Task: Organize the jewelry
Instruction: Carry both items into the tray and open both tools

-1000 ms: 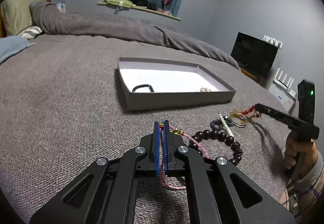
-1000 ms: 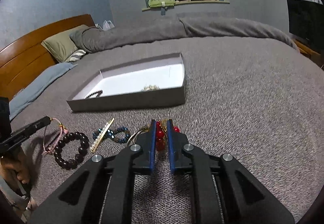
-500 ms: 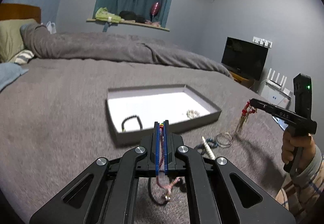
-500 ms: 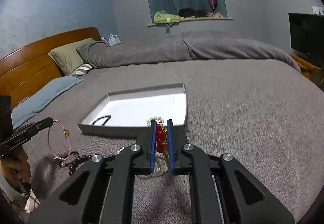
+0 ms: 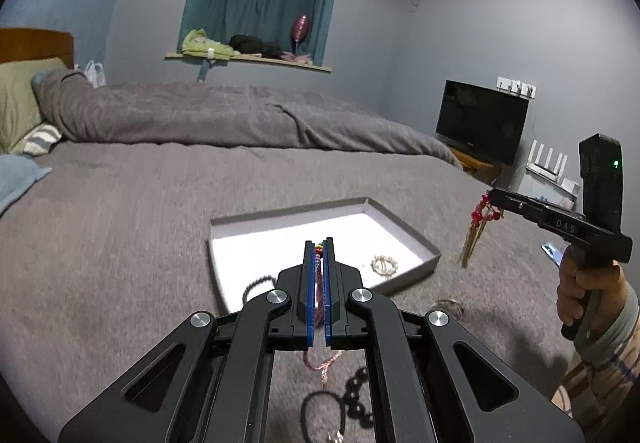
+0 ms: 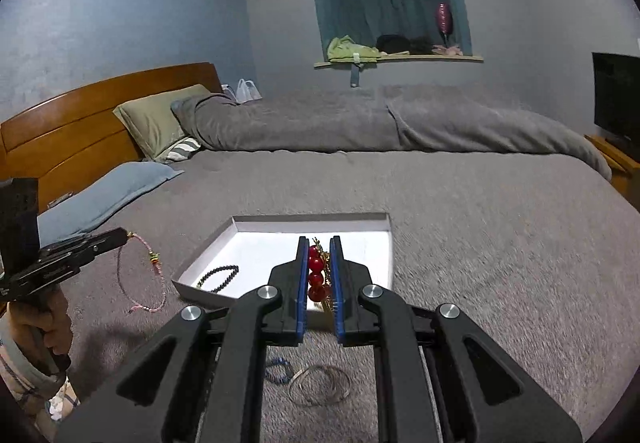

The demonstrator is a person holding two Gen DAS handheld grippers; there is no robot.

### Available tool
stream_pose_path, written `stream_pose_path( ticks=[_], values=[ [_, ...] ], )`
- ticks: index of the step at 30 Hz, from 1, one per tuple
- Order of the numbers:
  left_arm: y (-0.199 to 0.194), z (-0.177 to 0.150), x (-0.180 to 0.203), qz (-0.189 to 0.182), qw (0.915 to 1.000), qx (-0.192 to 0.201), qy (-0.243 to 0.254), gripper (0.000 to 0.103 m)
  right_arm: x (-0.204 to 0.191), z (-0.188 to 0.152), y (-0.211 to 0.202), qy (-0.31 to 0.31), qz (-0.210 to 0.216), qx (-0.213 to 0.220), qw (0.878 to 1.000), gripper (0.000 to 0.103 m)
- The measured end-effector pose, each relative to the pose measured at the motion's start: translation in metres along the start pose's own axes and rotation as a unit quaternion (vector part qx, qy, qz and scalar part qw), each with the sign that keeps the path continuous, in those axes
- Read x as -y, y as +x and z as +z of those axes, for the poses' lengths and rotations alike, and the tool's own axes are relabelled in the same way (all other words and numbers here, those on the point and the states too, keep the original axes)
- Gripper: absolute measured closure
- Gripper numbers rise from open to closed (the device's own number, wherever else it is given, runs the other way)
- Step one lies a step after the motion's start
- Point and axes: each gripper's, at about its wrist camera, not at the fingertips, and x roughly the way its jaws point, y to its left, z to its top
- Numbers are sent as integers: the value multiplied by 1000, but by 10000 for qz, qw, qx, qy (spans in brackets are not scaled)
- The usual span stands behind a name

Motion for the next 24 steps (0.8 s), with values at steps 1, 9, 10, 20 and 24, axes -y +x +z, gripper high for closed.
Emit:
stream_pose_path(
  ticks=[1, 9, 10, 20, 24],
  values=[
    [4, 4, 0, 9, 10000, 1, 12, 99, -2, 3, 4, -40, 11, -15, 10000, 93],
    [42, 27, 0, 103, 9999, -9, 50, 99, -12, 25, 49, -216, 152, -156, 9995, 93],
    [49, 30, -1, 130, 9999, -34, 61, 99, -12, 27, 55, -215, 167, -181, 9995, 93],
    [123, 44, -16, 191, 9990, -403, -103, 99, -7, 35, 130, -98, 234, -714, 9971, 93],
    [149, 37, -21, 197, 9976, -632, -220, 99, -5, 28, 158, -5, 248, -989, 9948, 93]
  ],
)
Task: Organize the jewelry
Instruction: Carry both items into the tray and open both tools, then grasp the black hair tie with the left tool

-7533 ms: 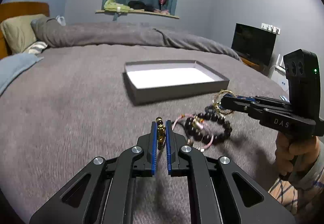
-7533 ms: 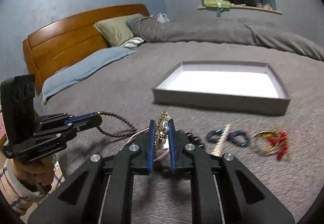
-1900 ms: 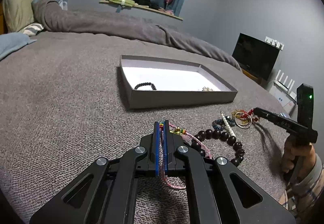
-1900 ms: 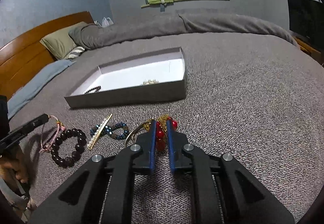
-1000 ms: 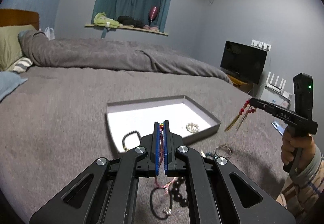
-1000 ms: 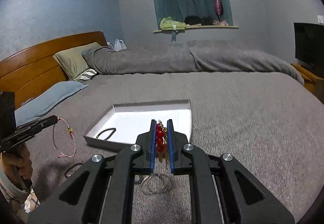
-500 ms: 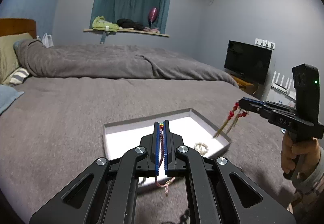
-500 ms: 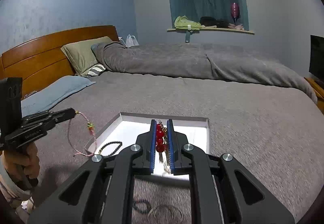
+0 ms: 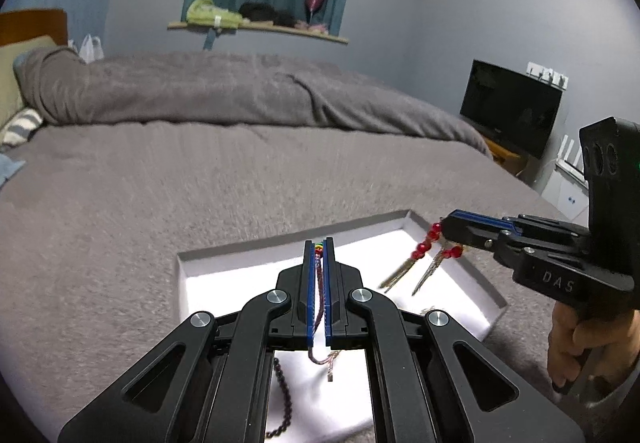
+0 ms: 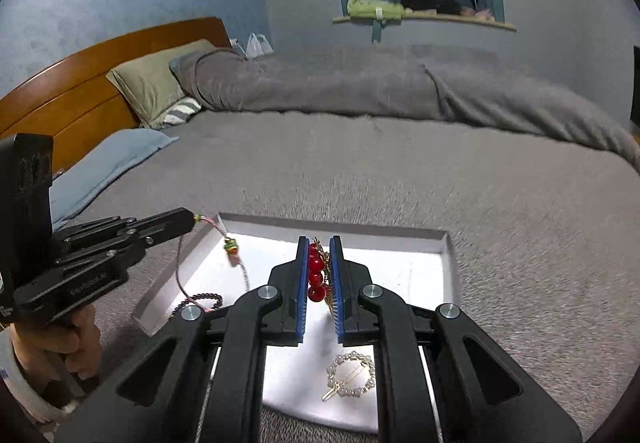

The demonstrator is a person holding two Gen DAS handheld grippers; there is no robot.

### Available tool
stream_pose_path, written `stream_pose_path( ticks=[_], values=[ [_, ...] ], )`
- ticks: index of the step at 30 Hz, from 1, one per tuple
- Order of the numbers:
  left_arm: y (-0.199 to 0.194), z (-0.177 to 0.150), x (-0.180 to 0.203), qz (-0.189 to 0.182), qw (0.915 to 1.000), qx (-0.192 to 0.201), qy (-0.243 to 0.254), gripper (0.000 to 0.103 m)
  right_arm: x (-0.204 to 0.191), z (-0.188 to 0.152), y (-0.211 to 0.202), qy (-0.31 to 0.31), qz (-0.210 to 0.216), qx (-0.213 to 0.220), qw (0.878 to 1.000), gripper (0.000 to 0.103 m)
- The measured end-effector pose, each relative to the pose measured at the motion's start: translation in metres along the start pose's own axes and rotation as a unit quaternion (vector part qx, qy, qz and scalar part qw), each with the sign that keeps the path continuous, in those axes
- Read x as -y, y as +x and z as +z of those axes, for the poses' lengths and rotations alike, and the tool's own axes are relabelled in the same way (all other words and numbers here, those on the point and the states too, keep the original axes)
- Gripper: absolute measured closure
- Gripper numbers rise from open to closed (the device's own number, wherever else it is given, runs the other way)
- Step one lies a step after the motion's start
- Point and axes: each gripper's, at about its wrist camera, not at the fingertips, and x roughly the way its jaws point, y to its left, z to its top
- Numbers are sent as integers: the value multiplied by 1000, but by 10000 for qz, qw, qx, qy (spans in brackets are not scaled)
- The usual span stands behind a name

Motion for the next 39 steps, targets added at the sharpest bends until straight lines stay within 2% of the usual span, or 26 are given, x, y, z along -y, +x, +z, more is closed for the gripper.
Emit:
stream_pose_path(
  ticks=[6, 12, 13, 14, 16, 18, 20, 21, 23, 26, 27, 30, 34, 36, 39],
  values=[
    [32, -13, -8, 187, 9990, -409, -8, 99, 10, -8, 32, 11, -236, -417, 9988, 93],
    [46, -16, -21, 498, 9962, -701, -124, 99, 22, -17, 48, 48, -488, -715, 9962, 93],
    [47, -17, -24, 549, 9958, -716, -147, 94, 24, -19, 48, 66, -509, -737, 9960, 93],
    [46, -17, -26, 554, 9958, -706, -172, 81, 26, -20, 48, 77, -522, -740, 9959, 92],
    [41, -19, -29, 606, 9960, -629, -190, 69, 28, -23, 45, 105, -524, -705, 9961, 90],
    [35, -20, -32, 629, 9962, -562, -212, 61, 31, -24, 40, 149, -510, -650, 9965, 90],
    [29, -22, -34, 622, 9965, -508, -246, 46, 33, -26, 34, 173, -491, -605, 9968, 90],
    [24, -23, -35, 592, 9968, -462, -263, 44, 33, -27, 30, 173, -486, -572, 9970, 87],
    [16, -23, -34, 620, 9970, -389, -260, 33, 34, -29, 23, 170, -484, -504, 9974, 80],
    [5, -25, -32, 624, 9973, -327, -210, 32, 32, -32, 14, 158, -463, -449, 9978, 78],
    [0, -26, -31, 625, 9973, -330, -192, 31, 30, -34, 9, 145, -463, -421, 9979, 74],
    [-15, -34, -30, 645, 9974, -248, -182, 20, 27, -40, -5, 110, -460, -308, 9984, 64],
    [-35, -47, -27, 591, 9978, -218, -202, 20, 21, -51, -22, 57, -463, -209, 9987, 60],
    [-45, -54, -26, 574, 9980, -195, -196, 19, 19, -58, -30, 30, -473, -159, 9987, 53],
    [-59, -65, -23, 502, 9983, -198, -200, 19, 17, -66, -40, 31, -450, -143, 9989, 51]
  ],
)
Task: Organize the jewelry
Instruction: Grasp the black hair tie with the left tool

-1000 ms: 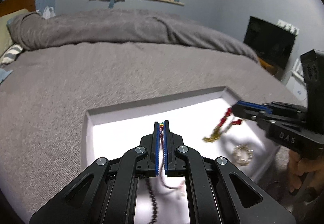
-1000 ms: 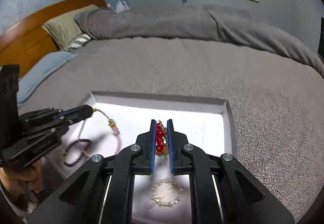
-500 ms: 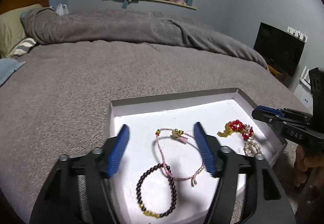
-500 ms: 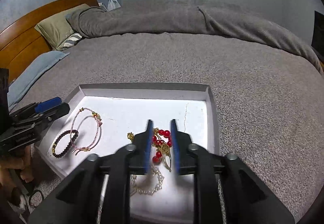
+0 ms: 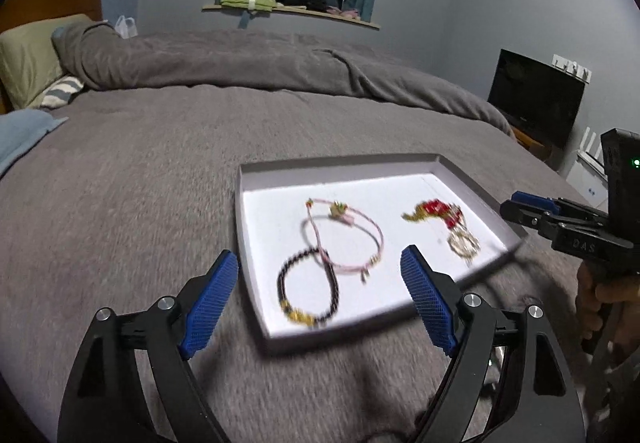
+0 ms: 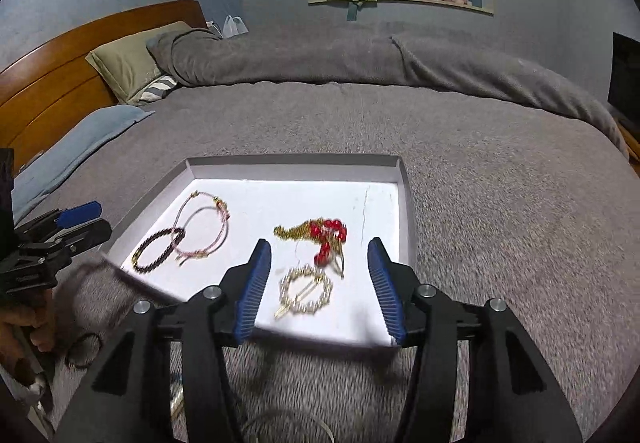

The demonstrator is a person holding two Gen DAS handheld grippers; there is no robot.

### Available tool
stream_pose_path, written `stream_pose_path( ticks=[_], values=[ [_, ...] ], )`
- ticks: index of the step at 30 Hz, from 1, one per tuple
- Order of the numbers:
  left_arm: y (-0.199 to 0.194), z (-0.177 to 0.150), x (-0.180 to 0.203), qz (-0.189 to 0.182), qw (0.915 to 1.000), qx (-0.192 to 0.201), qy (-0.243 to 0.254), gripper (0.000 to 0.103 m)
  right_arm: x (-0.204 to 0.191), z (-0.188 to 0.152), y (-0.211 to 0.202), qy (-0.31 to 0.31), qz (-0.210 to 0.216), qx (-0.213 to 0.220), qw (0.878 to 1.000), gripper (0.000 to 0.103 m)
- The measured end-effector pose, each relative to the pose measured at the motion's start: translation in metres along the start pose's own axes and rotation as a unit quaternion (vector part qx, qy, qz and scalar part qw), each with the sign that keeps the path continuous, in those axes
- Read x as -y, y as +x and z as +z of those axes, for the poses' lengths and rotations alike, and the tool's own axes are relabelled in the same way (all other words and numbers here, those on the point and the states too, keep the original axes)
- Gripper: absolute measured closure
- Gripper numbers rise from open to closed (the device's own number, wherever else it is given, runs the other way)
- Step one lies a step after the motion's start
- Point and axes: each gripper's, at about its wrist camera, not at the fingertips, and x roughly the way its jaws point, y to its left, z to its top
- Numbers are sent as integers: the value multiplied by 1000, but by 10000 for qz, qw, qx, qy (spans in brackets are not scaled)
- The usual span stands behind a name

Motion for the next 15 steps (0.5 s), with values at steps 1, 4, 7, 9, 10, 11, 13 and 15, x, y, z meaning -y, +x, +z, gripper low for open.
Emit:
stream_pose_path(
  ticks=[1, 4, 7, 9, 10, 11, 13, 15],
  values=[
    [-5, -5, 1, -36, 10000, -13, 2, 19, -1, -3, -2, -3, -6, 2, 10000, 51],
    [-15, -15, 4, -90, 10000, -30, 13, 19, -1, -12, -9, 17, -8, -8, 10000, 50],
    [-23, -25, 8, -131, 9999, -95, 10, 19, -1, -23, -15, 42, -2, -45, 10000, 50],
    [-28, -34, 10, -179, 9997, -135, 7, 19, -2, -33, -19, 38, 4, -85, 10000, 49],
    [-30, -37, 11, -179, 9997, -155, 15, 19, -3, -36, -20, 41, 3, -98, 9999, 48],
    [-32, -40, 11, -176, 9997, -170, 19, 19, -4, -41, -22, 51, 2, -117, 9999, 46],
    [-37, -48, 12, -209, 9996, -208, 13, 19, -5, -50, -28, 66, 3, -117, 9999, 45],
    [-43, -55, 12, -231, 9995, -228, 24, 19, -8, -59, -33, 50, 5, -137, 9999, 45]
  ],
)
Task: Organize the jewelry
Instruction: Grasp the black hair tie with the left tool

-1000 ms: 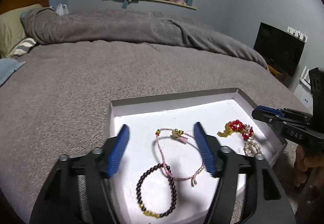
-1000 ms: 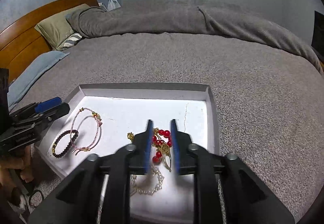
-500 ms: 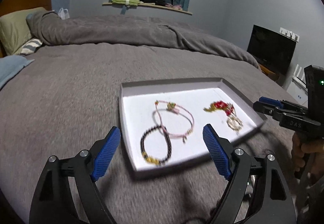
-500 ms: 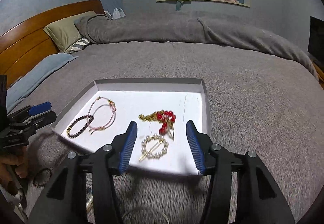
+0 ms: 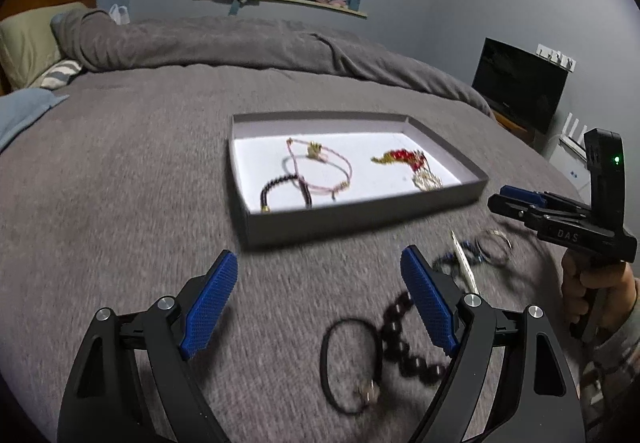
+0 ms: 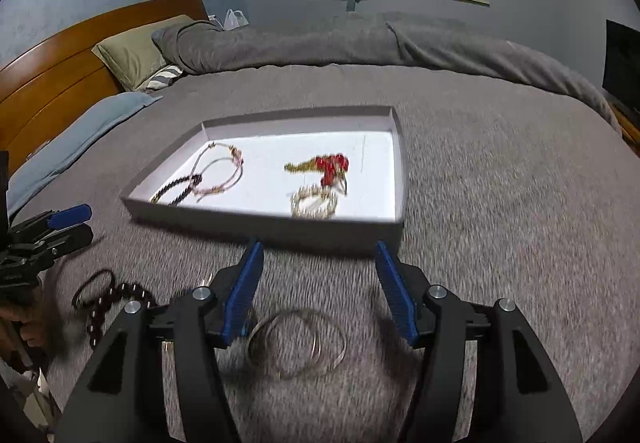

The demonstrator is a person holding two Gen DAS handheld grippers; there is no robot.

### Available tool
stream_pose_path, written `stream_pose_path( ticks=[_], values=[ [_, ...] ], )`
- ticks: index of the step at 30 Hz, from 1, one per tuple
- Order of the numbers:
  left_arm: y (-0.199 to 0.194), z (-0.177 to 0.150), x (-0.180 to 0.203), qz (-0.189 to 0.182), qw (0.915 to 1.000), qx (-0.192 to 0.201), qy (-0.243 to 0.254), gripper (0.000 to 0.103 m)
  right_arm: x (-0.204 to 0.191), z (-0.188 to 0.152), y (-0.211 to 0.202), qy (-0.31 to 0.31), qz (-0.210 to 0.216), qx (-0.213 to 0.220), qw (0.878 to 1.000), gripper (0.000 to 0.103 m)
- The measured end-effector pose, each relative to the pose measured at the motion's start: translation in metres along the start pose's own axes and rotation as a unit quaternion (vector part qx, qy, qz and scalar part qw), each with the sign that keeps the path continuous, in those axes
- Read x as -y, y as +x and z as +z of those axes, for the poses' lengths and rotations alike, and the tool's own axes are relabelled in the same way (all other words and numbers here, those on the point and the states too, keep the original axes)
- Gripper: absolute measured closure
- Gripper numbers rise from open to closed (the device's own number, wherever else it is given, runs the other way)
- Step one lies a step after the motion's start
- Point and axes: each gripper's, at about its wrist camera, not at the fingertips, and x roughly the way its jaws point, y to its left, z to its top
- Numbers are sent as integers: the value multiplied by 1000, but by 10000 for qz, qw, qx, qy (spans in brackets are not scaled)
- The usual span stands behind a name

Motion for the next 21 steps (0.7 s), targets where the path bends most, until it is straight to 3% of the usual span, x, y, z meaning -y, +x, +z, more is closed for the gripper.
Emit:
stream_pose_path(
  ticks=[8, 16, 21],
  values=[
    [-14, -29, 2, -173, 9997, -126, 101, 19, -7, -28, -16, -94, 19, -25, 10000, 44],
    [-15, -47, 5, -193, 9990, -269, 296, 19, -8, -36, -22, -27, 50, -7, 10000, 44],
    [-13, -48, 13, 94, 9976, -349, 598, 25, -8, -38, -25, 11, 65, 27, 10000, 44]
  ],
)
